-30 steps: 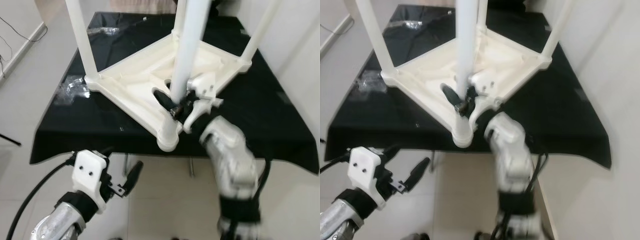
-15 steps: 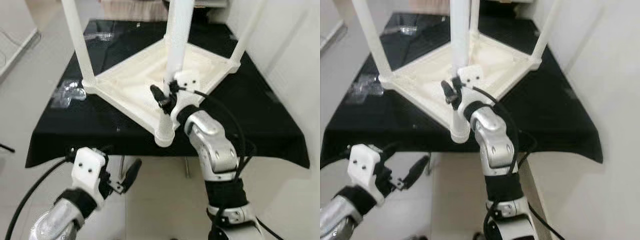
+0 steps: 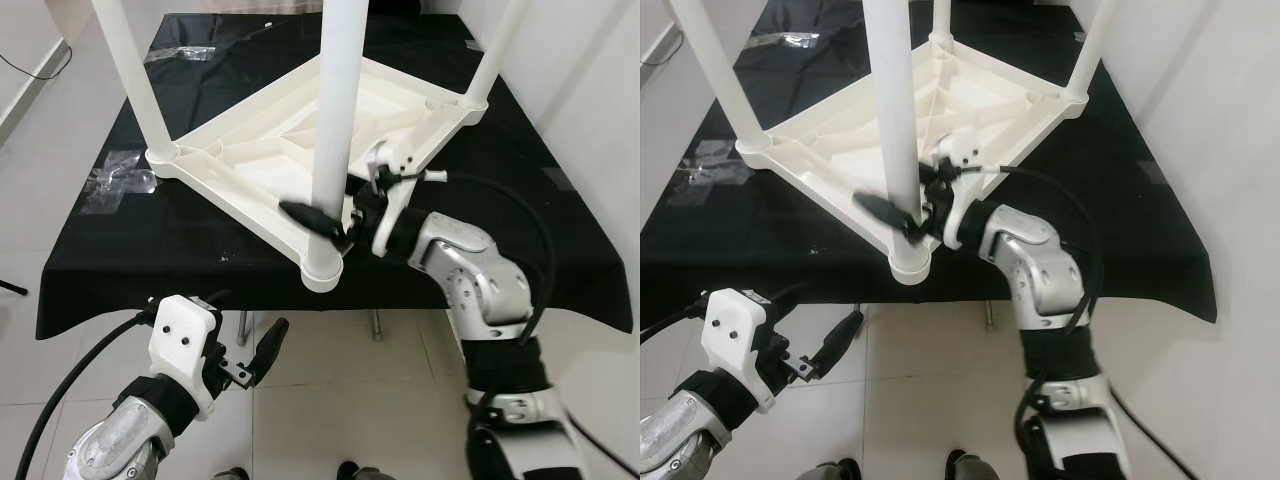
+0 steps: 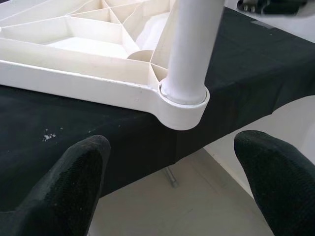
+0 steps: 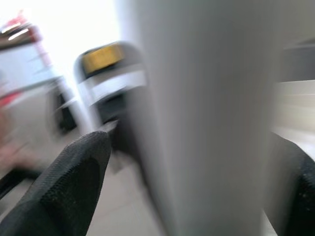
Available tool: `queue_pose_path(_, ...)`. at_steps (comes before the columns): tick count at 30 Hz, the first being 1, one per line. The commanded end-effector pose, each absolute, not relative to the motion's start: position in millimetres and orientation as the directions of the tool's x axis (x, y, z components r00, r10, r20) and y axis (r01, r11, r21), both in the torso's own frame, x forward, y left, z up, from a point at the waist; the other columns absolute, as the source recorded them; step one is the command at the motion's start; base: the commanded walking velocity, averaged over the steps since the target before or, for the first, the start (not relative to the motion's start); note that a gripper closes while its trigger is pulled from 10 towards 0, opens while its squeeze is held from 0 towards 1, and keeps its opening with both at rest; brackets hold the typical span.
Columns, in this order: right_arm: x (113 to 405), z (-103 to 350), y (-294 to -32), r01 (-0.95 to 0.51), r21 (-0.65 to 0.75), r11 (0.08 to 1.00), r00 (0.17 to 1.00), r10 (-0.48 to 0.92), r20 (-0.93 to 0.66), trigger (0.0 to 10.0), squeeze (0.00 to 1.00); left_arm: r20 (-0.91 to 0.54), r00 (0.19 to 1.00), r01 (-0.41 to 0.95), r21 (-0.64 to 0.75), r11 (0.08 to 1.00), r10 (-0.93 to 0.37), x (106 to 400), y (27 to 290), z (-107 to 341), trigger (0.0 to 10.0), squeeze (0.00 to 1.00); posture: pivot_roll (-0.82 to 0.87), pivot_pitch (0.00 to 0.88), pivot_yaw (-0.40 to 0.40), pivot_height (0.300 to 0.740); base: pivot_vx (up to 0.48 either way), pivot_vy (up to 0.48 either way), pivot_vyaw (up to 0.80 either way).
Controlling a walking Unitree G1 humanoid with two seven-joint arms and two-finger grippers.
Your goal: Building children table
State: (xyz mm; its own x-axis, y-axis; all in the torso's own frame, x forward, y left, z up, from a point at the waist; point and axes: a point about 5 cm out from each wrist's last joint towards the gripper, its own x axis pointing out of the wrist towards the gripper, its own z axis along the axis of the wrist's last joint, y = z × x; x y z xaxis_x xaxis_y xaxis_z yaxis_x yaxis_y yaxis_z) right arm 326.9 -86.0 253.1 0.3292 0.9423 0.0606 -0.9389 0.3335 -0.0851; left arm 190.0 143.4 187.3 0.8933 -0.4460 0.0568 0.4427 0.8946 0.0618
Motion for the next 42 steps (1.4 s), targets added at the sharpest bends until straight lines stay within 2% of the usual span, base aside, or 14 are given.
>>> queue_pose_path(1, 326, 251, -79, -0.966, -0.095, 0.24, 0.236, 0.97, 0.051, 10.0, 0.0, 0.047, 0.888, 0.456, 0.044, 0.889, -0.458, 186, 140, 186, 10.0, 0.0, 0.1, 0.243, -0.067, 0.74, 0.0, 0.0, 0.0)
queue_pose_path(8, 346, 268, -76, -0.981, -0.12, 0.153, 0.147, 0.987, 0.063, 10.0, 0.0, 0.039, 0.891, 0.45, 0.05, 0.892, -0.452, 181, 142, 187, 10.0, 0.0, 0.12, 0.259, -0.074, 0.74, 0.0, 0.0, 0.0)
queue_pose_path(9, 349, 274, -77, -0.984, -0.119, 0.134, 0.125, 0.989, 0.081, 7.1, 0.0, 0.036, 0.892, 0.448, 0.05, 0.893, -0.45, 180, 142, 187, 10.0, 0.0, 0.13, 0.265, -0.075, 0.74, 0.0, 0.0, 0.0)
queue_pose_path(10, 350, 278, -78, -0.987, -0.119, 0.112, 0.101, 0.99, 0.094, 0.0, 0.0, 0.033, 0.893, 0.446, 0.05, 0.893, -0.448, 179, 143, 187, 10.0, 0.0, 0.13, 0.265, -0.076, 0.74, 0.0, 0.0, 0.0)
queue_pose_path(19, 353, 282, -88, -0.989, -0.141, 0.037, 0.024, 0.995, 0.092, 0.0, 0.0, 0.025, 0.892, 0.449, 0.048, 0.892, -0.451, 178, 142, 186, 10.0, 0.0, 0.13, 0.267, -0.072, 0.74, 0.0, 0.0, 0.0)
queue_pose_path(26, 355, 278, -101, -0.978, -0.172, 0.119, 0.103, 0.99, 0.096, 0.0, 0.0, 0.026, 0.892, 0.449, 0.048, 0.892, -0.45, 179, 142, 185, 10.0, 0.0, 0.12, 0.25, -0.071, 0.74, 0.0, 0.0, 0.0)
queue_pose_path(29, 350, 267, -123, -0.918, -0.159, 0.364, 0.347, 0.93, 0.123, 0.0, 0.0, 0.028, 0.893, 0.447, 0.047, 0.893, -0.448, 179, 143, 185, 10.0, 0.0, 0.1, 0.239, -0.071, 0.74, 0.0, 0.0, 0.0)
queue_pose_path(30, 354, 254, -126, -0.796, -0.108, 0.595, 0.588, 0.804, 0.092, 0.0, 0.0, 0.028, 0.892, 0.449, 0.046, 0.892, -0.451, 179, 143, 184, 10.0, 0.0, 0.1, 0.236, -0.074, 0.74, 0.0, 0.0, 0.0)
queue_pose_path(31, 356, 244, -131, -0.671, -0.086, 0.737, 0.735, 0.676, 0.06, 0.0, 0.0, 0.028, 0.891, 0.451, 0.045, 0.891, -0.452, 180, 142, 184, 10.0, 0.0, 0.1, 0.236, -0.074, 0.74, 0.0, 0.0, 0.0)
queue_pose_path(32, 357, 238, -134, -0.582, -0.083, 0.809, 0.809, 0.586, 0.038, 0.0, 0.0, 0.028, 0.891, 0.452, 0.045, 0.891, -0.454, 180, 142, 184, 10.0, 0.0, 0.1, 0.236, -0.074, 0.74, 0.0, 0.0, 0.0)
queue_pose_path(33, 357, 238, -134, -0.582, -0.083, 0.809, 0.809, 0.586, 0.038, 0.0, 0.0, 0.028, 0.891, 0.452, 0.045, 0.891, -0.454, 180, 142, 184, 10.0, 0.0, 0.1, 0.236, -0.074, 0.74, 0.0, 0.0, 0.0)
queue_pose_path(34, 318, 202, -128, -0.348, -0.065, 0.935, 0.936, 0.343, -0.072, 0.0, 0.0, 0.03, 0.887, 0.46, 0.048, 0.887, -0.461, 182, 142, 185, 10.0, 0.0, 0.1, 0.232, -0.054, 0.74, 0.0, 0.0, 0.0)
queue_pose_path(37, 293, 189, -121, -0.274, -0.091, 0.957, 0.959, 0.264, -0.103, 0.0, 0.0, 0.032, 0.885, 0.463, 0.05, 0.885, -0.464, 184, 143, 186, 10.0, 0.0, 0.08, 0.231, -0.042, 0.74, 0.0, 0.0, 0.0)
queue_pose_path(42, 293, 188, -105, -0.317, -0.143, 0.938, 0.948, 0.309, -0.08, 0.0, 0.0, 0.04, 0.875, 0.481, 0.046, 0.876, -0.482, 188, 139, 185, 10.0, 0.0, 0.08, 0.205, -0.039, 0.74, 0.0, 0.0, 0.0)
